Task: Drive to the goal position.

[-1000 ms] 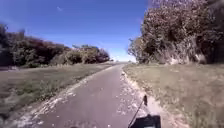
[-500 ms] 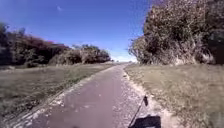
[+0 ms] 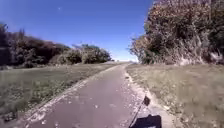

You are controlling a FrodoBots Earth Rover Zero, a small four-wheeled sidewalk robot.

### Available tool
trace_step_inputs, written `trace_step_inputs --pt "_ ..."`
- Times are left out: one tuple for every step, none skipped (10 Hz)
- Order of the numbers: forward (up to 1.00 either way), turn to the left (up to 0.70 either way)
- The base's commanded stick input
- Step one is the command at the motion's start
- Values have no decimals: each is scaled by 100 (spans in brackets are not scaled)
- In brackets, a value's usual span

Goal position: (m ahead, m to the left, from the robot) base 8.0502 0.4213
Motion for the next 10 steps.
trace_step_inputs --pt "100 0" --pt "100 0" --pt "100 0" --pt "100 0" --pt "100 0" --pt "100 0" --pt "100 0" --pt "100 0" --pt "100 0" --pt "100 0"
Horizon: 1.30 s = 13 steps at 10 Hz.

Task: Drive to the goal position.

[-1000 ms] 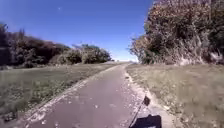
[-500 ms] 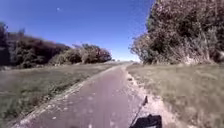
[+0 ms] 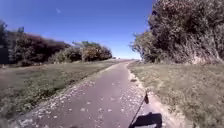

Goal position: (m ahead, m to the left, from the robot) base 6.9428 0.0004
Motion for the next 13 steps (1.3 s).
trace_step_inputs --pt "100 0" --pt "100 0" --pt "100 0" --pt "100 2" --pt "100 6" --pt "100 7" --pt "100 11" --pt "100 10" --pt "100 12" --pt "100 0" --pt "100 0" --pt "100 0" --pt "100 5"
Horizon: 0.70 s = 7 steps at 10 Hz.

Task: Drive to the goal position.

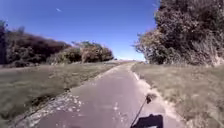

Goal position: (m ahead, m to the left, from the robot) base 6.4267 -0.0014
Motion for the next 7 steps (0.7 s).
trace_step_inputs --pt "100 1" --pt "100 0" --pt "100 -1" --pt "100 -18" --pt "100 -31" --pt "100 -39" --pt "100 -40"
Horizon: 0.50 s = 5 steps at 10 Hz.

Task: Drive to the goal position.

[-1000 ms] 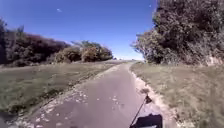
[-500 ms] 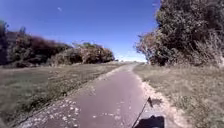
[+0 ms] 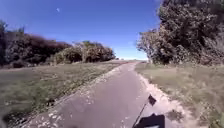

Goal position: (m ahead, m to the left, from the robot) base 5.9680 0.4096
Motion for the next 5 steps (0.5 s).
trace_step_inputs --pt "100 -28" --pt "100 2" --pt "100 1" --pt "100 3" --pt "100 3"
